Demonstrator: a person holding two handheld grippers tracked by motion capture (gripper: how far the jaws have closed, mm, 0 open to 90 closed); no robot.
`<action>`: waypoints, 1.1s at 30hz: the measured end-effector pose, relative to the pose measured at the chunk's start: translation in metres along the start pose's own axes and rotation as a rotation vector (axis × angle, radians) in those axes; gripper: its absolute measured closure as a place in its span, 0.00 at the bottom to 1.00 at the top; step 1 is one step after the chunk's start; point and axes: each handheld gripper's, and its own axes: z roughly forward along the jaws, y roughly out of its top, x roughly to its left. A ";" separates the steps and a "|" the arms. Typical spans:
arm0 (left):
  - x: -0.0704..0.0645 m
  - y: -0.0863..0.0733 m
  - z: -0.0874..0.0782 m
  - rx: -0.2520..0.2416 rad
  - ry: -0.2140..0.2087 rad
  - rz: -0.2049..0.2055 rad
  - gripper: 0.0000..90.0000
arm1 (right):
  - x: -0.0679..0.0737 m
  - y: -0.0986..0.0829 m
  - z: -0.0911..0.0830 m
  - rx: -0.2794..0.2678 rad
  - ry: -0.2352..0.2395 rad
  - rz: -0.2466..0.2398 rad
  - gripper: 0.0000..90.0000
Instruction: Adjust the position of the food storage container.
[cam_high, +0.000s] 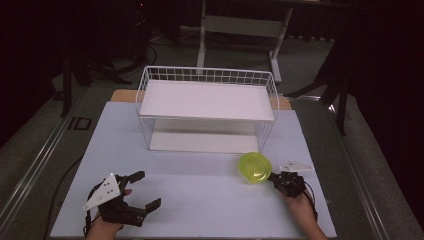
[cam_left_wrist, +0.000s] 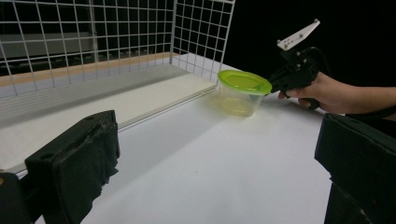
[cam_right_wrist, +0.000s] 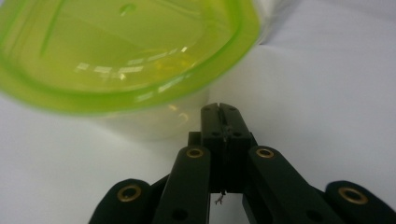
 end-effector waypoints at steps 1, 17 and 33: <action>0.000 0.000 0.000 0.002 -0.001 0.003 0.01 | 0.003 0.000 0.001 0.003 0.008 -0.005 1.00; -0.002 0.000 0.000 0.005 -0.005 0.011 0.01 | 0.030 0.026 0.024 -0.006 0.057 -0.053 1.00; -0.005 0.001 0.001 0.020 -0.011 0.018 0.01 | 0.049 0.041 0.046 -0.020 0.085 -0.004 1.00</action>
